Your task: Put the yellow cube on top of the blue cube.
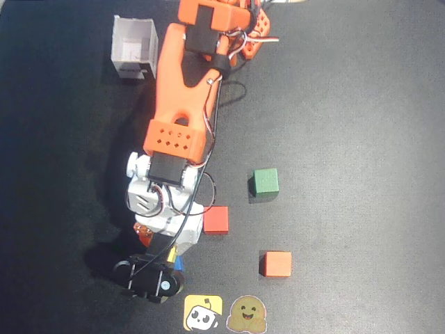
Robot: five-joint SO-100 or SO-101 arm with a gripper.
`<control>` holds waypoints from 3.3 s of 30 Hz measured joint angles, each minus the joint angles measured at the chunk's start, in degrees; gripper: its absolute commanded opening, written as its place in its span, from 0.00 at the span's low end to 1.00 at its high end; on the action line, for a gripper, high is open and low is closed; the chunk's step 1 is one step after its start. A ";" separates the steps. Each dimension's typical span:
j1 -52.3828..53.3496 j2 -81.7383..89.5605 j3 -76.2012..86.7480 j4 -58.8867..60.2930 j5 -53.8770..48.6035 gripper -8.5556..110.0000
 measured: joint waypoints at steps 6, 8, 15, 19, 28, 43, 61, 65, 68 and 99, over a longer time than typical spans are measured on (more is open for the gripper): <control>0.00 -0.09 0.00 -0.44 0.00 0.18; 0.00 -0.09 0.00 -0.53 0.09 0.18; 0.00 -0.09 0.00 -0.53 1.23 0.19; 0.00 -0.09 0.00 -0.53 1.49 0.21; 0.00 -0.18 0.00 -0.88 2.02 0.26; -0.62 -0.18 0.00 -2.11 3.43 0.26; -0.79 3.52 0.44 -2.11 3.43 0.26; -1.32 9.40 4.22 -2.11 2.55 0.26; -1.23 15.56 9.05 -2.20 0.79 0.23; -3.16 90.88 82.62 -11.07 -5.54 0.08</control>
